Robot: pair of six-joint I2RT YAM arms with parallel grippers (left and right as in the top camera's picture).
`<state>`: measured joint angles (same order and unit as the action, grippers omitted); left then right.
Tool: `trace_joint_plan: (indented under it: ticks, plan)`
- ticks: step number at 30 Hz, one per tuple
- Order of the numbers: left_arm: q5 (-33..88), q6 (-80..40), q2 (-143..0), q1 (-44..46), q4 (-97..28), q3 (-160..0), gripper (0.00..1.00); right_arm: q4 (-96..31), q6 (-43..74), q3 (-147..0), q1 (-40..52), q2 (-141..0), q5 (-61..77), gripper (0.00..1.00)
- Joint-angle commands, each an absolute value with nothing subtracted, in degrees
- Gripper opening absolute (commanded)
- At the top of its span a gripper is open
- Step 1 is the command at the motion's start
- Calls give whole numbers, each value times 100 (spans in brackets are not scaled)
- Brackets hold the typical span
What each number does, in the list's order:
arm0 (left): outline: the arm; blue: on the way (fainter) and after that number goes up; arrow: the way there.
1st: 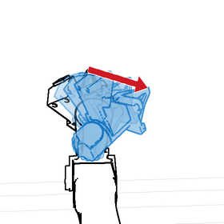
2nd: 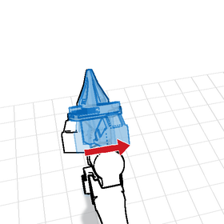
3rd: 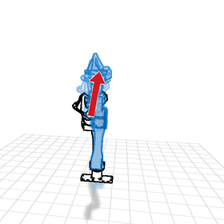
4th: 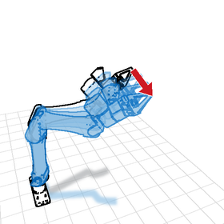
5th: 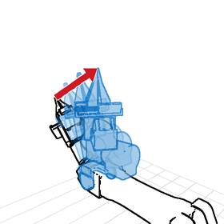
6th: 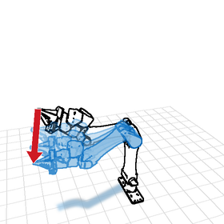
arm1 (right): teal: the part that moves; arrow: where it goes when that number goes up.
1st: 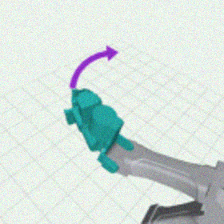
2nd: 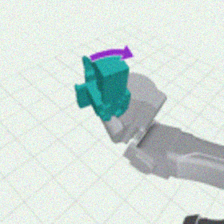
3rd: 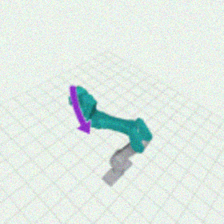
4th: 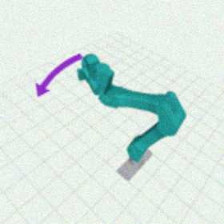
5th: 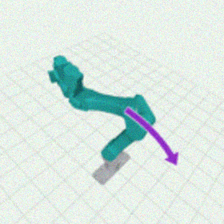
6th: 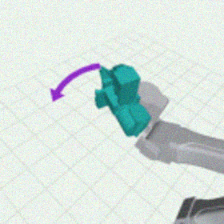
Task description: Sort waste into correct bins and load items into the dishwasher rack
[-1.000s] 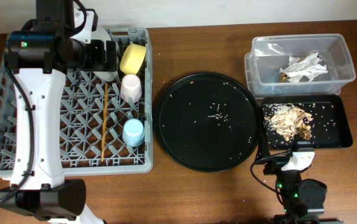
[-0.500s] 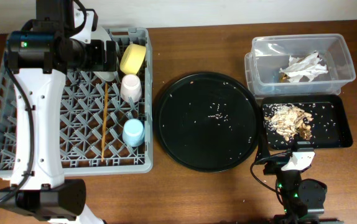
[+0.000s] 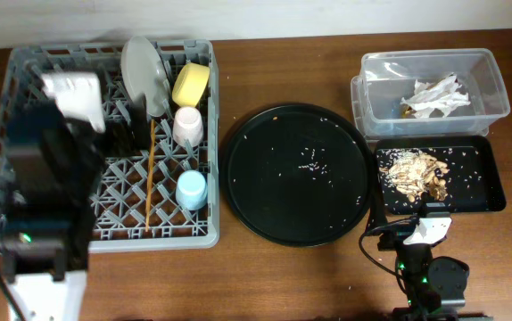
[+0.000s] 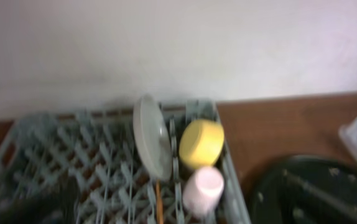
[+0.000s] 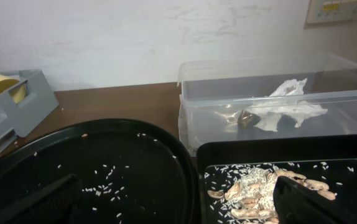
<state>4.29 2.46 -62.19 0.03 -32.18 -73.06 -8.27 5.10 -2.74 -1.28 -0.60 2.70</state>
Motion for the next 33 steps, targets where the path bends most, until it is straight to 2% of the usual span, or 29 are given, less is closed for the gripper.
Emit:
trace_joint_plan:
  ticks: [1, 8, 14, 19, 23, 33]
  plan:
    - [235, 744, -5247, -10, -2377, -5610, 99, -805, 471, -202, -75, -19, 301, 99]
    - [-351, 742, -3094, -8, -8, -2270, 99, -805, 471, -202, -75, -19, 301, 99]
    - [-532, 742, -1584, -8, 613, -709, 99, -805, 471, -202, -75, -19, 301, 98]
    - [-585, 742, -707, -8, 600, -45, 100, -805, 469, -202, -75, -19, 301, 99]
    - [-585, 755, -110, -62, -458, -47, 99, -805, 471, -202, -75, -21, 301, 98]
    - [-497, 781, -30, -54, -436, -51, 100, -805, 471, -202, -75, -19, 301, 98]
